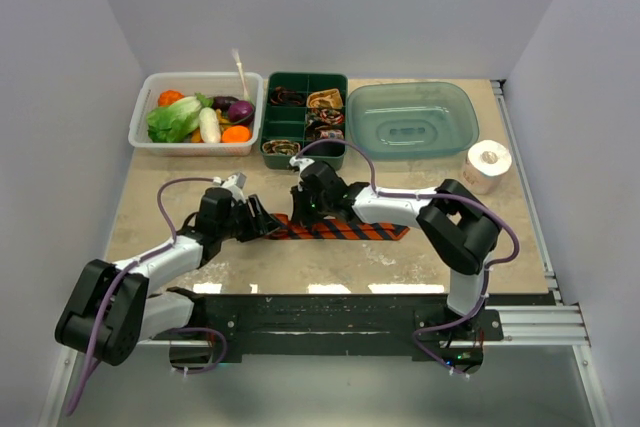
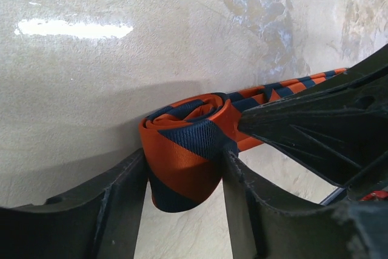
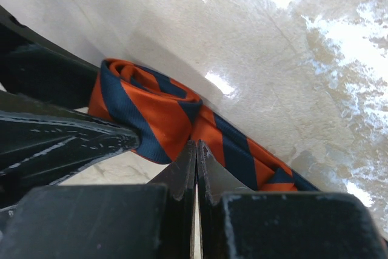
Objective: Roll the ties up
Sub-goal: Roll the tie at the center of the board.
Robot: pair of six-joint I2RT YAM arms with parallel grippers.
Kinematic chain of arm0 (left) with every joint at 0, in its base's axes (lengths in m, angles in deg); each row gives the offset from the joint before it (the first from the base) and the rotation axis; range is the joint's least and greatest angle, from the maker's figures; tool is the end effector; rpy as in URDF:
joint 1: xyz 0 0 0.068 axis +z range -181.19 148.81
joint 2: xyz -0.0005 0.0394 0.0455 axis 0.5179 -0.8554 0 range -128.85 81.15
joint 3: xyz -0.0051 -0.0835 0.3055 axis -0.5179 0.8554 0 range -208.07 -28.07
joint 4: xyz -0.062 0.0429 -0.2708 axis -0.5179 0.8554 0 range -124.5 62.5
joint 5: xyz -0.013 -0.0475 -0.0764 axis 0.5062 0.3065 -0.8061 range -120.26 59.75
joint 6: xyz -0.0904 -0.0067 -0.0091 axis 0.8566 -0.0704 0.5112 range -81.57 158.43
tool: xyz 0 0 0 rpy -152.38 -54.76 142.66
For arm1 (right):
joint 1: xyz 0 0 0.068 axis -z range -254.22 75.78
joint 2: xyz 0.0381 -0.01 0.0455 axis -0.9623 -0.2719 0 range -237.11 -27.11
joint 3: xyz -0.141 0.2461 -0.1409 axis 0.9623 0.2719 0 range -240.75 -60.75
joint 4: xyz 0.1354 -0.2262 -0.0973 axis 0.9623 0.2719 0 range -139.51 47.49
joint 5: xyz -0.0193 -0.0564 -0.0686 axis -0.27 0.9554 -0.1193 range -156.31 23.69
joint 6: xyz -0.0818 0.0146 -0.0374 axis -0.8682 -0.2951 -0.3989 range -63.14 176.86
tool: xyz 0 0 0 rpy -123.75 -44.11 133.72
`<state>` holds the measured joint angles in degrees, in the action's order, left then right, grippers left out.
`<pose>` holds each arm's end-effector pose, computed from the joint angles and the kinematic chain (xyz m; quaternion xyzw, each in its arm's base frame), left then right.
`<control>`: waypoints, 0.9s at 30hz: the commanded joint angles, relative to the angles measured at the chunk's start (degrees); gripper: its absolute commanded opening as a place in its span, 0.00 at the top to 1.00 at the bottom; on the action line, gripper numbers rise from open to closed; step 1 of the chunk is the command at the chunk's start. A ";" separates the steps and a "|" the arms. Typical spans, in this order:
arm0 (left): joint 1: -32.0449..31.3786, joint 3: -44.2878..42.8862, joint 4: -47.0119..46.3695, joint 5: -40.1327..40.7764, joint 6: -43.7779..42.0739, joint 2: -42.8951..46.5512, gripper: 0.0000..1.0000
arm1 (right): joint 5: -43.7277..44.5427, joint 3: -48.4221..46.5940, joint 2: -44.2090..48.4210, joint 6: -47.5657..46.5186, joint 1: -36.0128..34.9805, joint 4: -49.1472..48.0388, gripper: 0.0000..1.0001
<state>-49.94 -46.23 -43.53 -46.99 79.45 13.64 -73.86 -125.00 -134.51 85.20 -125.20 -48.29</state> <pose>0.2163 -0.0982 0.1381 -0.1134 0.8927 -0.3216 0.2946 0.2800 0.3626 0.1622 -0.2055 0.8969 0.2936 0.2592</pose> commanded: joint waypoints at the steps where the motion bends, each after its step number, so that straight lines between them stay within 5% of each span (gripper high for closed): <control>1: 0.46 0.93 -4.23 -1.46 0.29 -0.35 0.48 | -1.94 -1.05 2.72 0.58 -0.08 -3.67 1.00; 27: 0.46 -5.67 6.13 0.65 -7.09 0.80 0.60 | -3.17 -1.05 -0.63 0.93 -1.14 -3.24 1.00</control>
<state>-49.94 -49.26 -38.09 -47.05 74.77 13.58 -78.30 -125.02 -136.37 87.01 -125.75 -53.82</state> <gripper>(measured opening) 0.413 0.006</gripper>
